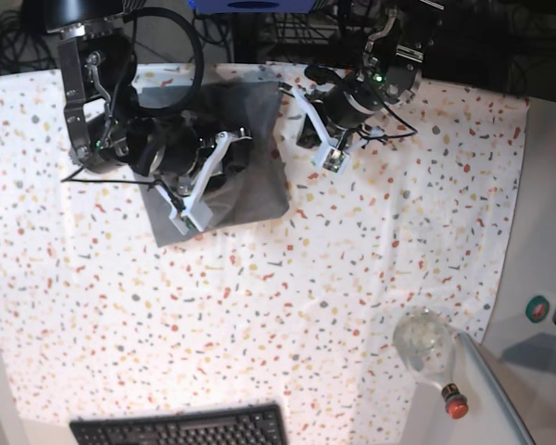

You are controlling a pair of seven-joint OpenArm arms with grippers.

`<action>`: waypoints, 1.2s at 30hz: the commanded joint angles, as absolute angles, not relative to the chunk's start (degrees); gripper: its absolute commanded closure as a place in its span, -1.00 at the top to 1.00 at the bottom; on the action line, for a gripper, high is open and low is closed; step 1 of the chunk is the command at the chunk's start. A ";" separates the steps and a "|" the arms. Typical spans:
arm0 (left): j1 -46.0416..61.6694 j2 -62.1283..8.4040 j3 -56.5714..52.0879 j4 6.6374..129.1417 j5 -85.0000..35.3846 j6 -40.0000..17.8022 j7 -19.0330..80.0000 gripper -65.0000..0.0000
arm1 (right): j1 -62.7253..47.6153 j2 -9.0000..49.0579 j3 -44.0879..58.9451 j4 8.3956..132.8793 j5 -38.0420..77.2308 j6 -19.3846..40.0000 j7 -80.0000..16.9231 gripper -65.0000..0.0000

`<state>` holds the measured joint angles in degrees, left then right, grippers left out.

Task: Layout the t-shirt on the table in an organized manner, then fold the t-shirt properly
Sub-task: 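Release with the left gripper and withdraw it to its corner, then lift and flip the folded bundle over with the right gripper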

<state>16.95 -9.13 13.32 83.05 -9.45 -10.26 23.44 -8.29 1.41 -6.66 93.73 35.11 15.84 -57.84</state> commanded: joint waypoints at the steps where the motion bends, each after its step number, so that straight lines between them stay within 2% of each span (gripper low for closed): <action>1: 17.98 -10.15 13.14 84.62 -9.36 -10.24 23.78 -1.00 | -7.52 1.27 -6.64 95.16 36.26 16.04 -56.92 -1.00; 6: 22.99 -11.21 6.11 89.45 -9.36 -10.59 23.78 -1.00 | -7.43 1.27 -6.64 98.07 36.26 16.04 -57.10 -1.00; 12: 26.86 -11.38 -2.51 93.14 -9.36 -10.68 23.78 -1.00 | -7.25 1.27 -6.64 96.04 36.26 16.04 -56.92 -1.00; 27: 27.65 -11.38 -9.80 93.05 -9.45 -10.77 23.87 -1.00 | -7.34 1.01 -6.64 95.60 36.26 16.04 -57.10 -1.00; 28: 27.65 -11.38 -10.59 93.05 -9.80 -10.77 24.22 -1.00 | -7.34 1.01 -6.64 95.16 36.26 16.04 -56.92 -0.91; 30: 27.12 -11.38 -14.02 93.05 -13.14 -10.77 28.44 -1.00 | -7.25 1.01 -6.64 94.02 36.26 16.04 -56.92 -0.45; 32: 26.95 -11.38 -18.77 92.97 -17.98 -11.65 31.96 -1.00 | -7.25 1.01 -6.64 93.05 36.26 16.04 -56.84 -0.08; 34: 26.95 -11.38 -23.16 92.97 -21.05 -14.55 33.45 -1.00 | -7.25 1.01 -6.64 92.26 36.26 16.04 -56.04 0.12; 36: 26.95 -11.38 -26.42 93.14 -21.85 -15.87 34.68 -1.00 | -7.34 1.01 -7.43 92.26 36.26 16.04 -54.29 0.13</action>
